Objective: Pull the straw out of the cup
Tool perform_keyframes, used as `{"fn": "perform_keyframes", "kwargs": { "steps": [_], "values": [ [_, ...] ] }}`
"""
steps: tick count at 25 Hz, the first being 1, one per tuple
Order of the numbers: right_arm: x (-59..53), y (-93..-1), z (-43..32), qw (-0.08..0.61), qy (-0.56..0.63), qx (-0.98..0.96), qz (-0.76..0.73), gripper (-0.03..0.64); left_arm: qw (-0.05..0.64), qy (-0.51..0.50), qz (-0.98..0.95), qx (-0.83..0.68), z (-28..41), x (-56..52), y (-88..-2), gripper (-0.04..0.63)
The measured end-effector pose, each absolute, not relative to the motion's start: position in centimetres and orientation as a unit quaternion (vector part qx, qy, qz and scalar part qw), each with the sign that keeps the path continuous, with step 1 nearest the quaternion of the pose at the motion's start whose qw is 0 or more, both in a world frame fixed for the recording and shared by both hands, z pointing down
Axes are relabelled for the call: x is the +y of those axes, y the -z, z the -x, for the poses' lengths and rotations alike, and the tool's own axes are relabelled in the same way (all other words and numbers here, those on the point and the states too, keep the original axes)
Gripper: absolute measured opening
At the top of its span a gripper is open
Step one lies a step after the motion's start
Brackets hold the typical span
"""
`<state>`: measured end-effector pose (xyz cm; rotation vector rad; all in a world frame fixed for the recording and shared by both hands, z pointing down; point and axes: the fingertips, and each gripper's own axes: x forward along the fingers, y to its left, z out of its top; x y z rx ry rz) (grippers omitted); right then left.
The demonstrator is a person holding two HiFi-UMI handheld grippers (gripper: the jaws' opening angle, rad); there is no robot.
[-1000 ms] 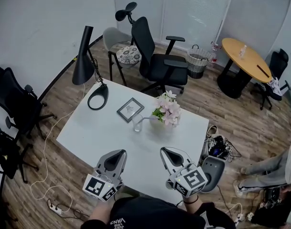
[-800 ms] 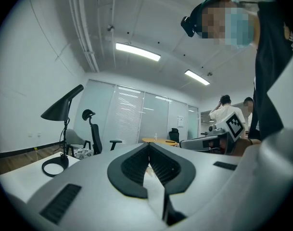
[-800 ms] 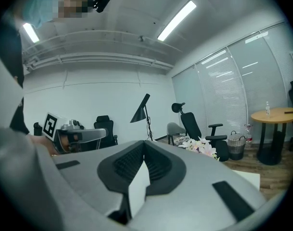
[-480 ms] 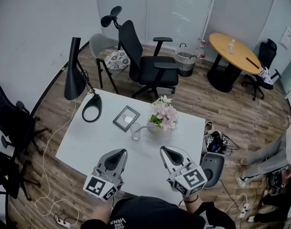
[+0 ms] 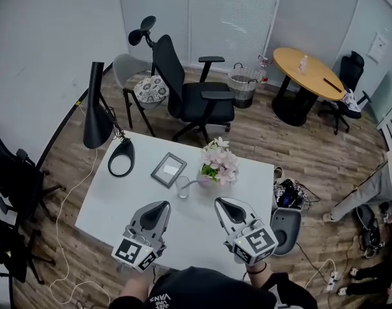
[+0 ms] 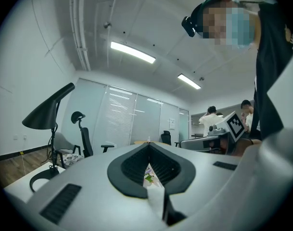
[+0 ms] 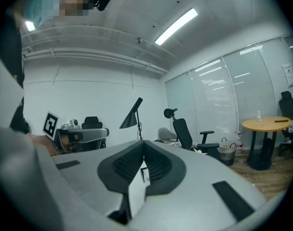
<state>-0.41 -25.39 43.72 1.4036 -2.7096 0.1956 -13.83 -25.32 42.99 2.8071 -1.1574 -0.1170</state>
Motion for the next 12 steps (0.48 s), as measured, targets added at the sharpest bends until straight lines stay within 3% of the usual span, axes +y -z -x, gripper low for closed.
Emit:
{"fn": "perform_keyframes", "kwargs": {
  "steps": [12],
  "values": [
    [-27.5,-44.0,1.5,0.045,-0.057,-0.883,-0.464,0.017,0.056,0.044,-0.929,-0.364,14.3,-27.6,-43.0,0.011]
  ]
}}
